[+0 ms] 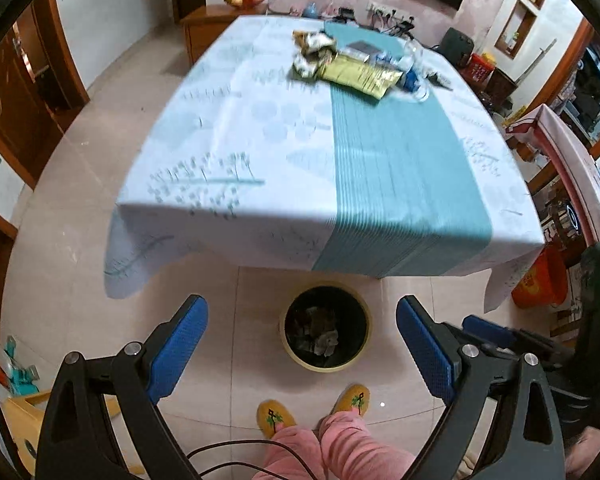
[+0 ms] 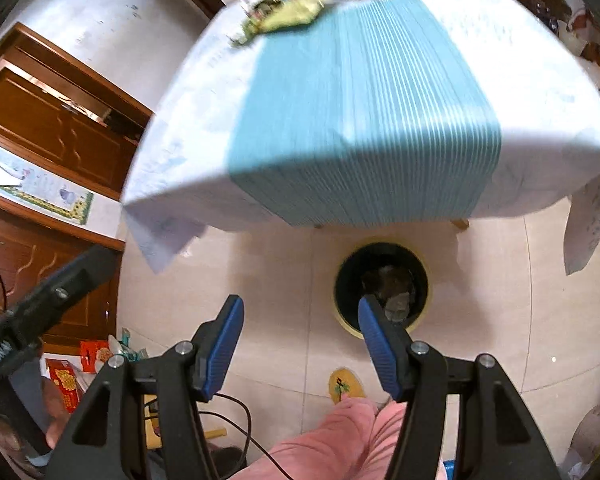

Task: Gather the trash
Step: 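Raise both tools back over the table, then grasp the white coconut sachet with the right tool while the left tool grasps the clear bottle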

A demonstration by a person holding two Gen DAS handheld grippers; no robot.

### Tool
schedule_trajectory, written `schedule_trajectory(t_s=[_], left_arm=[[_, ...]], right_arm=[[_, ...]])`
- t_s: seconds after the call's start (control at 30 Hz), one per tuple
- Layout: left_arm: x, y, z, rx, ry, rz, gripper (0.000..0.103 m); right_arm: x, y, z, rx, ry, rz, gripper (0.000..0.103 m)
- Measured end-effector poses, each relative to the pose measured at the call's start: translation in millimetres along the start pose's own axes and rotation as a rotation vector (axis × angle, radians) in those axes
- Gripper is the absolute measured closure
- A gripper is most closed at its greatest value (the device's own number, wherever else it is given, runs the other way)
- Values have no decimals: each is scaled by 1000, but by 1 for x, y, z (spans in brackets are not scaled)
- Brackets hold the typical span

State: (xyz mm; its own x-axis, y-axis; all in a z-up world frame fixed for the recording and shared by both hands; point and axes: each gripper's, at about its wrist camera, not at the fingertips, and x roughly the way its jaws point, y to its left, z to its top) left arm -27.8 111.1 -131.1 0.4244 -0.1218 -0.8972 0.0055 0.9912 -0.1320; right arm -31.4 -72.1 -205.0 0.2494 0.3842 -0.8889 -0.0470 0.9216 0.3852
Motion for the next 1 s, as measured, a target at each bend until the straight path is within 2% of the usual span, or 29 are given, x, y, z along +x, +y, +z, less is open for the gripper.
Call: schedule_trajectory(t_s=[0.17, 0.5, 0.7, 1.0], left_arm=[[-39, -1, 14, 31, -51, -9, 9], [-86, -14, 52, 111, -160, -63, 9], [-92, -23, 80, 167, -213, -94, 9], [-75, -36, 125, 183, -216, -125, 9]], right_arm=[[-38, 21, 8, -27, -71, 0, 43], [-91, 43, 37, -24, -230, -51, 43], [-116, 47, 57, -22, -324, -89, 43], [-134, 42, 99, -18, -402, -127, 43]])
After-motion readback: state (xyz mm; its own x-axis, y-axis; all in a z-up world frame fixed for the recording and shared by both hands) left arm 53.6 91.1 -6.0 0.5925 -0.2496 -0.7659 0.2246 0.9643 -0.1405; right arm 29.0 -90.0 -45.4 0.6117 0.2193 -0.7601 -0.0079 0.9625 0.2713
